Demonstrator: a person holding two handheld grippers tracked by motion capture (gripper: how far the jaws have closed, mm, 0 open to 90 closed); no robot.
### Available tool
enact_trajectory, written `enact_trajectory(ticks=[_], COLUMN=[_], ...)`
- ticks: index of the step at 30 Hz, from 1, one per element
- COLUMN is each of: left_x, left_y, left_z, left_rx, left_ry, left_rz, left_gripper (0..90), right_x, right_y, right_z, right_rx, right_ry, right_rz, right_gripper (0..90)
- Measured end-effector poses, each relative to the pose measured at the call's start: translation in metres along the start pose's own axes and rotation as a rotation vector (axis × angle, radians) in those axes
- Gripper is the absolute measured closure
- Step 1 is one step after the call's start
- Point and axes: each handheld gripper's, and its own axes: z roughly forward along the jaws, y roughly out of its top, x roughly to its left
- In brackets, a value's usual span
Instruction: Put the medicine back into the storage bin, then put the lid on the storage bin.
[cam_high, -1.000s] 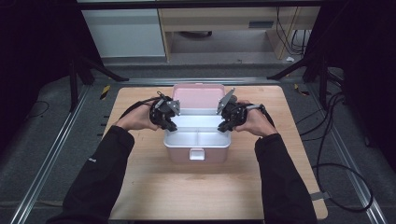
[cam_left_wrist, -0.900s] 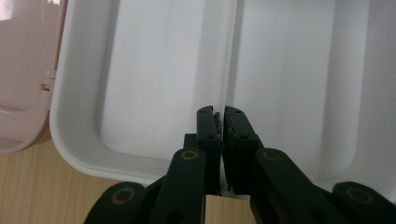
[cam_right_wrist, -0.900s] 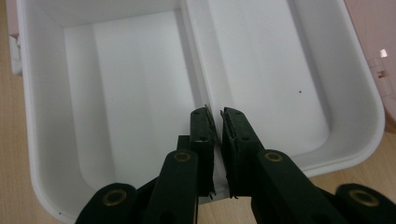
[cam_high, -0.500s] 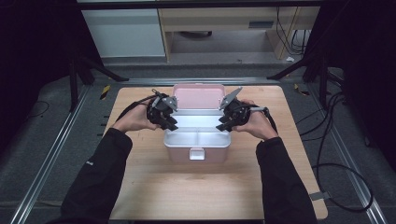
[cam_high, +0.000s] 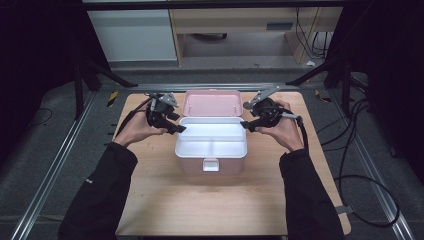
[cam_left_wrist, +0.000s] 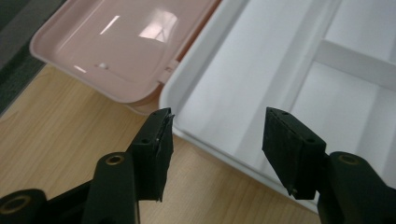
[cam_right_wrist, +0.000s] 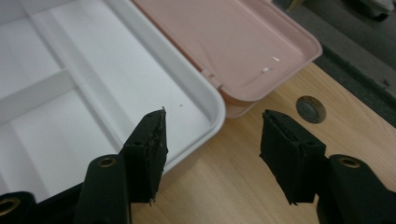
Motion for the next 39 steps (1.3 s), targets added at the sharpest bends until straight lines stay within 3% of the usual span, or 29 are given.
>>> enact_trajectory(ticks=[4,8,14,21,25,30,36,39], left_x=[0.004,0.008,0.02,0.03,0.035,0.042,0.052,0.056], left_y=[-0.002,-0.001,0.0,0.003,0.005,0.002,-0.002,-0.003], left_z=[-0.002,-0.005,-0.001,0.011,0.019,0.029,0.039,0.045], left_rx=[-0.025,-0.066,-0.119,-0.169,-0.18,-0.215,-0.233,-0.214], left_ry=[0.034,0.097,0.128,0.165,0.187,0.173,0.165,0.181], left_rz=[-0.073,-0.126,-0.21,-0.247,-0.262,-0.278,-0.299,-0.306], left_gripper=[42.7,40.0,31.2,25.9,23.9,24.6,25.3,25.4], right_x=[-0.007,-0.011,-0.014,-0.024,-0.032,-0.038,-0.042,-0.046], right_y=[-0.001,0.0,0.003,0.003,0.003,0.008,0.011,0.008], right_z=[-0.005,-0.007,0.001,0.017,0.025,0.034,0.053,0.065], right_rx=[-0.041,-0.089,-0.138,-0.175,-0.189,-0.196,-0.199,-0.183], right_ry=[-0.054,-0.089,-0.113,-0.146,-0.135,-0.151,-0.127,-0.127], right_rz=[0.075,0.111,0.139,0.198,0.239,0.248,0.282,0.289], right_gripper=[40.4,37.2,35.7,35.7,35.0,35.0,35.8,36.4])
